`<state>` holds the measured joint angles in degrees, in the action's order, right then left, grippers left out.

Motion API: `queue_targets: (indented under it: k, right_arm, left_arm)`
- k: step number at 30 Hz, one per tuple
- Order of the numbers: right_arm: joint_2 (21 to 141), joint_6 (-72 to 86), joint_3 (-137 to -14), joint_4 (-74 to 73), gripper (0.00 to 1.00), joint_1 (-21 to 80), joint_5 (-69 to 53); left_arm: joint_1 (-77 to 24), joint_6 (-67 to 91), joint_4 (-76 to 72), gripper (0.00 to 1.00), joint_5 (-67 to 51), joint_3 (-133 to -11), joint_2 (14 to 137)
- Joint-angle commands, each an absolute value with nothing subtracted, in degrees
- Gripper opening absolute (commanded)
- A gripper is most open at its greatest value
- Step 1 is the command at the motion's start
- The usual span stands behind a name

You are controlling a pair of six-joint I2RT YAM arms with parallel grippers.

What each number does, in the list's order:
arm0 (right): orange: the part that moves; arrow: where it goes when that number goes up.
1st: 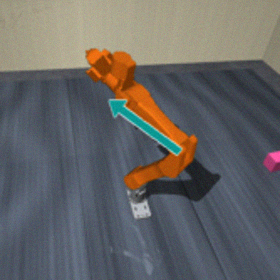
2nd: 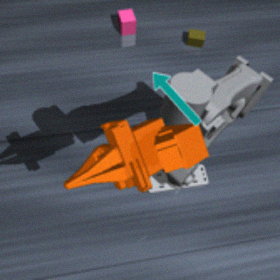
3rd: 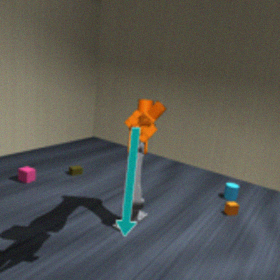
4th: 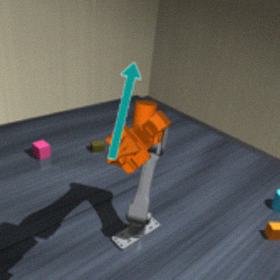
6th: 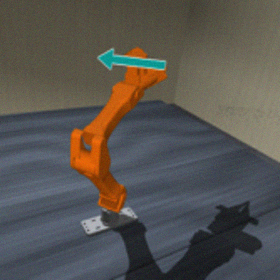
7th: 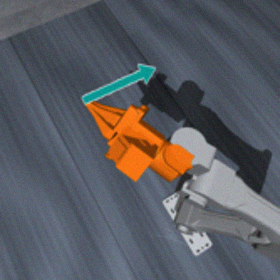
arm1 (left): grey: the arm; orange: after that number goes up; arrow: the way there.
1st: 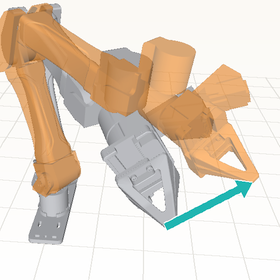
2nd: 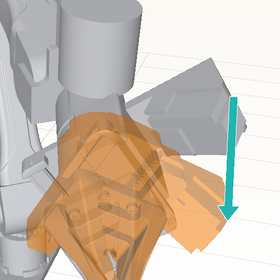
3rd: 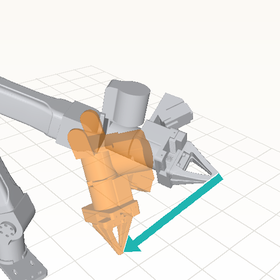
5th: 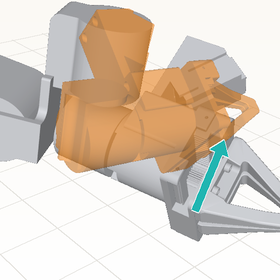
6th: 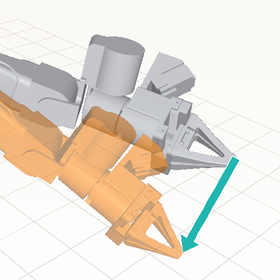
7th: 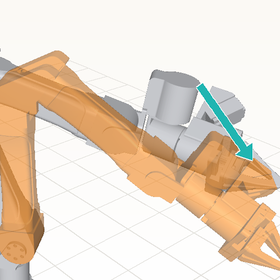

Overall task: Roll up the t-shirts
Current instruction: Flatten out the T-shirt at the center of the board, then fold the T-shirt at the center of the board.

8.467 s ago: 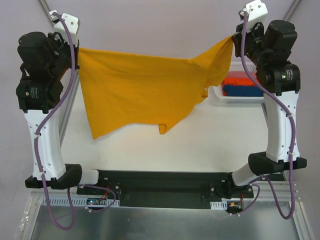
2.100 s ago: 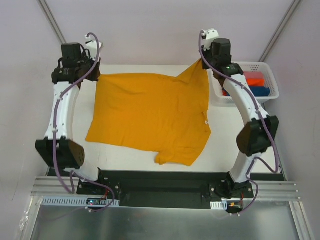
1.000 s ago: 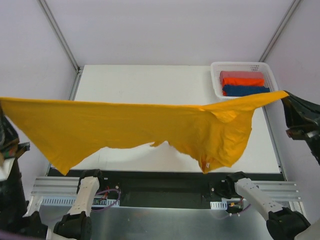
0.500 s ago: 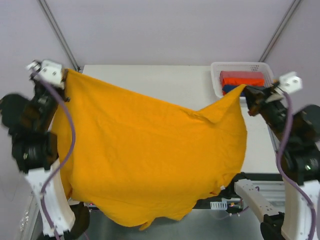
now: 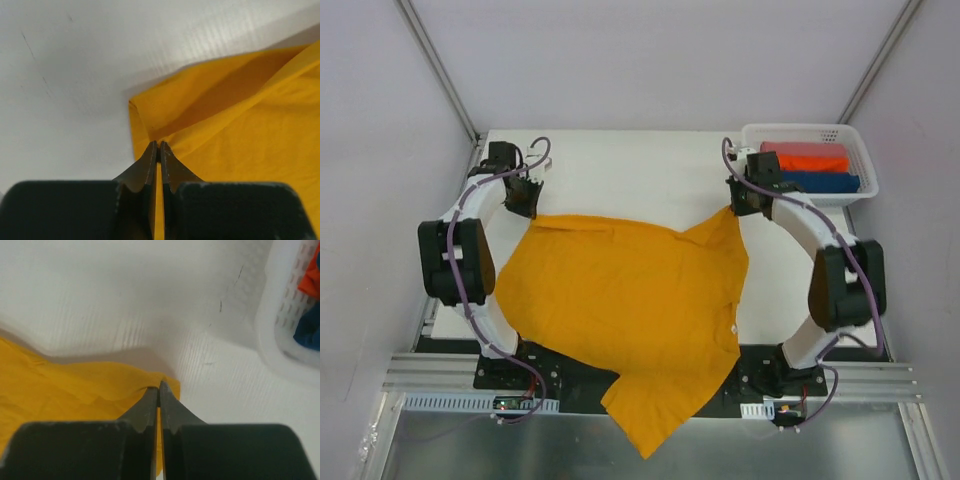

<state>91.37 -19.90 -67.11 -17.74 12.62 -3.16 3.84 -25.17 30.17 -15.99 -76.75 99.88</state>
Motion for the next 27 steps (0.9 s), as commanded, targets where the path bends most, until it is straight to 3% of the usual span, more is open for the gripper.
queue_targets:
  k: [1, 6, 10, 15, 20, 23, 27]
  right_arm:
    - [102.4, -20.4, -81.2, -12.7, 0.01, 12.6, 4.0]
    - [111.7, -21.2, -94.6, -13.6, 0.01, 13.5, 3.5]
    - [113.4, -17.1, -98.9, -14.8, 0.01, 13.5, 0.6]
    - [108.5, -21.3, -93.7, -13.8, 0.01, 13.8, 0.7]
    - [116.9, -19.0, -98.9, -6.3, 0.01, 17.0, -7.3]
    - [126.3, -26.5, -108.6, -6.8, 0.01, 20.9, 2.3]
    - [127.9, -33.3, -110.4, -9.8, 0.01, 20.2, 5.8]
  left_arm:
    - [4.5, -29.3, 29.4, 0.0, -8.4, -84.4, 104.3]
    - [5.0, -25.7, 29.1, 0.0, -2.2, -91.8, 108.6]
    - [5.0, -22.8, 29.0, 0.0, -6.0, -96.7, 105.6]
    - [5.1, -25.1, 30.1, 0.0, -6.0, -95.7, 101.2]
    - [7.6, -26.2, 30.9, 0.0, -8.2, -91.9, 96.1]
    - [8.3, -27.0, 30.7, 0.0, -1.4, -93.3, 102.9]
    - [8.3, -29.5, 33.4, 0.0, -0.8, -103.3, 114.0]
